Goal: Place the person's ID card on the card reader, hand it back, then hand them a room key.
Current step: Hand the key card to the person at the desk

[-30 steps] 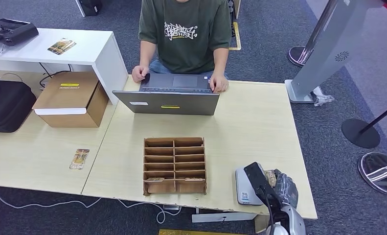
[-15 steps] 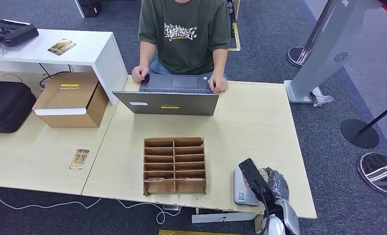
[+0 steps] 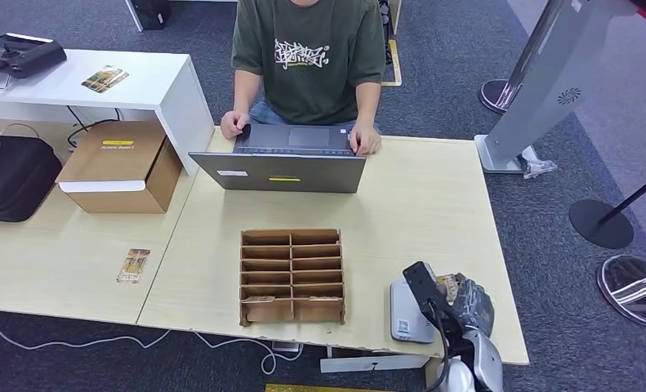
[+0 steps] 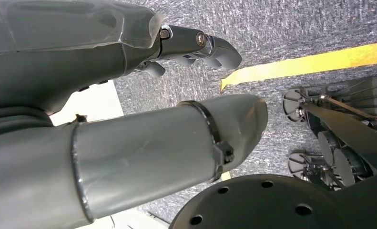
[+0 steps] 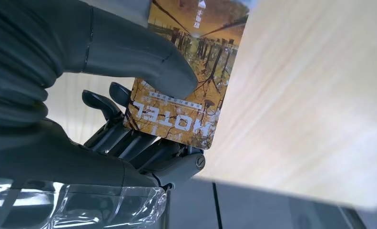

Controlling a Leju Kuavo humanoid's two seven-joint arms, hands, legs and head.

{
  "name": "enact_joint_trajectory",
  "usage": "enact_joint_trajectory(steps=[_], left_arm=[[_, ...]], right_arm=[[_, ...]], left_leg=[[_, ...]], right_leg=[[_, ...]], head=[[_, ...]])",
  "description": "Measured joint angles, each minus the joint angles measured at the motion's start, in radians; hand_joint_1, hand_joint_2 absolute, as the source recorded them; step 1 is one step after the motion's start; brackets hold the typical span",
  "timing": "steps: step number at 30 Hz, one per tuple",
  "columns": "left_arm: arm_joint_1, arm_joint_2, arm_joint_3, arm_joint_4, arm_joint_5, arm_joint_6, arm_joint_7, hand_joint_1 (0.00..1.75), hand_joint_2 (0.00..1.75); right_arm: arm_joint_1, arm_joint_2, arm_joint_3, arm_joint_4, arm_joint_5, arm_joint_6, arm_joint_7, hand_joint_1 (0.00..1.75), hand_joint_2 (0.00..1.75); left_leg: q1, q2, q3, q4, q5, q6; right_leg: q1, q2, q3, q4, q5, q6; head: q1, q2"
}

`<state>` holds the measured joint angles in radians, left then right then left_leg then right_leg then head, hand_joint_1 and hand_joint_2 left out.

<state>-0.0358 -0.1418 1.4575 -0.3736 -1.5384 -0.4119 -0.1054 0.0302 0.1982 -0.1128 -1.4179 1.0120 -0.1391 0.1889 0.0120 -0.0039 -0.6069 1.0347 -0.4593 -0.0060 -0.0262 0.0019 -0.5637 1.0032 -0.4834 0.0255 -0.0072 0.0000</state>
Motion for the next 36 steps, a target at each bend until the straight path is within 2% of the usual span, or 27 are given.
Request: enact_joint_trajectory(steps=[9, 13, 18, 26, 36], left_arm=[[0.0, -0.02, 0.001, -0.025, -0.006, 0.009, -0.04, 0.0, 0.0], [0.0, -0.021, 0.001, -0.025, -0.008, 0.021, -0.047, 0.0, 0.0], [-0.002, -0.02, 0.001, -0.024, -0.01, 0.037, -0.047, 0.0, 0.0], [-0.003, -0.01, 0.001, -0.012, -0.01, 0.045, -0.045, 0.0, 0.0], [-0.002, -0.007, 0.001, -0.01, -0.011, 0.035, -0.046, 0.0, 0.0]], right_arm=[[0.093, 0.008, 0.068, -0.368, 0.165, -0.38, -0.193, 1.75, 1.75], [0.117, 0.019, 0.096, -0.489, 0.25, -0.509, -0.233, 1.75, 1.75], [0.129, 0.019, 0.118, -0.548, 0.26, -0.531, -0.272, 1.75, 1.75], [0.107, 0.025, 0.116, -0.559, 0.276, -0.532, -0.357, 1.75, 1.75], [0.074, 0.037, 0.113, -0.559, 0.335, -0.532, -0.357, 1.75, 1.75]], left_leg=[[0.0, 0.0, -0.003, 0.0, -0.001, 0.0], [0.0, 0.0, -0.003, 0.0, -0.002, -0.001], [0.0, 0.0, -0.003, 0.0, -0.002, -0.001], [0.0, 0.0, -0.003, 0.0, -0.002, -0.001], [0.0, 0.0, -0.003, 0.0, -0.002, -0.001]], right_leg=[[0.0, 0.0, -0.002, 0.0, -0.001, 0.0], [0.0, 0.0, -0.003, 0.0, -0.002, -0.001], [0.0, 0.0, -0.002, 0.0, -0.002, -0.001], [0.0, 0.0, -0.002, 0.0, -0.002, -0.001], [0.0, 0.0, -0.002, 0.0, -0.002, -0.001]], head=[[0.0, 0.0], [0.0, 0.0], [0.0, 0.0], [0.0, 0.0], [0.0, 0.0]])
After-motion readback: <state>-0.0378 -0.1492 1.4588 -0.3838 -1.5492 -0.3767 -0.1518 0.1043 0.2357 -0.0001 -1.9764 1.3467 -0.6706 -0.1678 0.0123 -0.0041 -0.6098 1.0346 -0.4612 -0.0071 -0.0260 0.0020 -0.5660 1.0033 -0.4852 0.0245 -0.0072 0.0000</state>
